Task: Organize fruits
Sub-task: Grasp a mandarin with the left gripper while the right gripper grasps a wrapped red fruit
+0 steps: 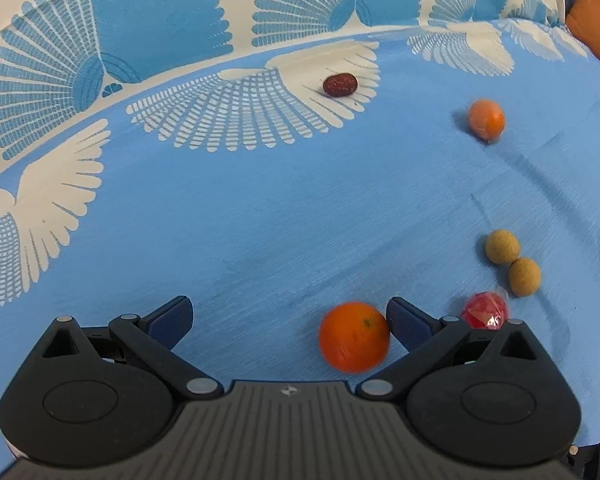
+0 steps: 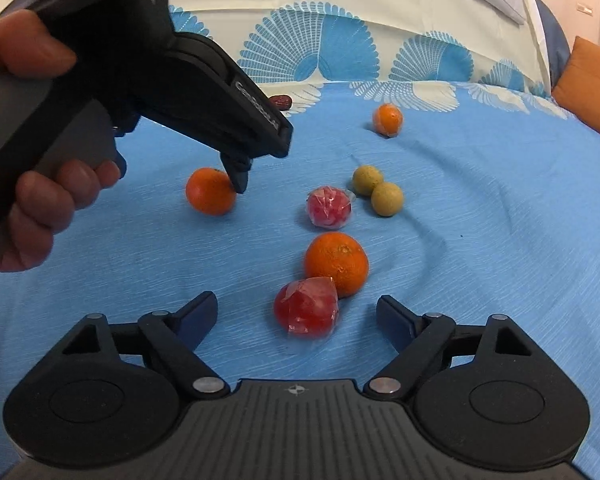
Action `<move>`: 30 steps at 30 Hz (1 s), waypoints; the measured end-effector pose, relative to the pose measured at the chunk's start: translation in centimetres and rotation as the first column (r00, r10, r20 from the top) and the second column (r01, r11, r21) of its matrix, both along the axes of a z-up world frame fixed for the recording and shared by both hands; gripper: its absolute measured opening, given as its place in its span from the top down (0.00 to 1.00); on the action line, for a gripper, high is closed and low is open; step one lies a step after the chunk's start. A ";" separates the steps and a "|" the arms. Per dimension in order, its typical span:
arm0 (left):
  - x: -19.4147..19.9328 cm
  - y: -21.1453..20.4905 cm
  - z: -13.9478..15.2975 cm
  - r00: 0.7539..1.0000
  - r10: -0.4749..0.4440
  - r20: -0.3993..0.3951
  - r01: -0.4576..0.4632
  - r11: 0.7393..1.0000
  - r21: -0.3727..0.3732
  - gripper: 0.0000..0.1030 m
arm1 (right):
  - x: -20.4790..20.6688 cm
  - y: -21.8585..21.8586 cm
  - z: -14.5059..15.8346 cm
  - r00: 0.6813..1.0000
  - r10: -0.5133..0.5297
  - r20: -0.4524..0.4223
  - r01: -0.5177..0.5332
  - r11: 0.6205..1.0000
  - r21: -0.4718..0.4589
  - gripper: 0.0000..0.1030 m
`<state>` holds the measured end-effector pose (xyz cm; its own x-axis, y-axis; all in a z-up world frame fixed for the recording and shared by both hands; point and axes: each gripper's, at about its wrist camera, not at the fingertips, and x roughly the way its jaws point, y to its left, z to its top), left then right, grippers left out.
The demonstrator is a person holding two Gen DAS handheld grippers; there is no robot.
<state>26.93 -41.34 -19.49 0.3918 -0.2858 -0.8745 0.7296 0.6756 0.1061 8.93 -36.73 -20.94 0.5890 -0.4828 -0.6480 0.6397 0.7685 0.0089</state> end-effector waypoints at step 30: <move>-5.6 11.6 8.9 0.996 0.087 0.021 -0.085 0.994 -0.070 0.21 | -6.9 -4.9 1.6 0.962 -0.267 0.059 0.264 0.963 0.047 0.69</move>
<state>21.34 -29.76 -10.57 0.4383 -0.3098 -0.8438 0.6663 0.7420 0.0737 2.03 -41.62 -19.29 0.4842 -0.6031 -0.6339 0.8178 0.5694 0.0829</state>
